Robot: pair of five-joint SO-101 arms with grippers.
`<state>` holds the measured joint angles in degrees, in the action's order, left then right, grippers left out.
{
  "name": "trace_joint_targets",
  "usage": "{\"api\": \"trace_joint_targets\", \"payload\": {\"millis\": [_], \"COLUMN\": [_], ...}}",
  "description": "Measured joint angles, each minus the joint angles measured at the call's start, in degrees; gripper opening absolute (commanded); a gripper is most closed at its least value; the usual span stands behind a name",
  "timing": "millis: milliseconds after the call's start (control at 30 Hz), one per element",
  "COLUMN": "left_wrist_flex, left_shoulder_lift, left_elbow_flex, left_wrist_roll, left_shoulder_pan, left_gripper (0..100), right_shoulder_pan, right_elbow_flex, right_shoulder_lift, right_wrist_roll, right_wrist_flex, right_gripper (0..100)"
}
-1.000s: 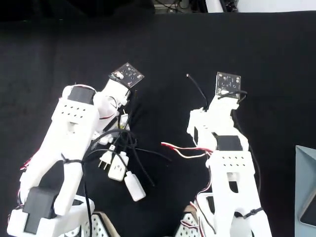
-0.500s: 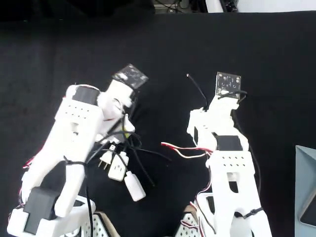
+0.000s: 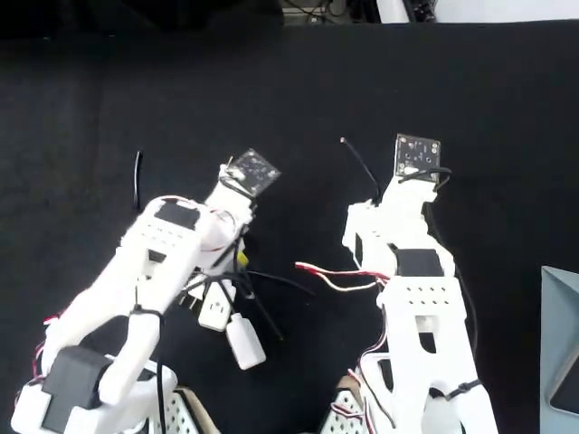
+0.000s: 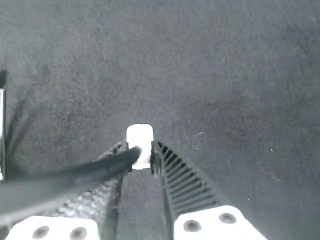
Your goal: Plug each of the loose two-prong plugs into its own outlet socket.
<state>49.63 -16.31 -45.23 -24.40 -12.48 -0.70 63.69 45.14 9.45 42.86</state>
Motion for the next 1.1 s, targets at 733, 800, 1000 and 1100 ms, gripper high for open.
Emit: {"api": "trace_joint_targets", "payload": {"millis": [733,800,1000,1100], "left_wrist_flex": [-4.13,-4.13,-5.36,-7.47], "left_shoulder_lift": [0.09,0.09,0.79,2.99], "left_elbow_flex": [-0.53,-0.53,-0.53,-0.35], "left_wrist_roll": [5.71,6.07,6.15,6.07], "left_shoulder_pan": [1.76,0.97,0.62,0.62], "left_gripper": [25,25,25,24], "right_shoulder_pan": [-0.44,-0.62,-0.62,-0.62], "right_elbow_flex": [0.0,0.0,0.0,0.0], "right_shoulder_lift": [0.0,0.0,0.0,0.0], "right_wrist_roll": [0.0,0.0,0.0,0.0], "right_wrist_flex": [0.0,0.0,0.0,0.0], "right_gripper": [1.4,1.4,1.4,1.4]}}
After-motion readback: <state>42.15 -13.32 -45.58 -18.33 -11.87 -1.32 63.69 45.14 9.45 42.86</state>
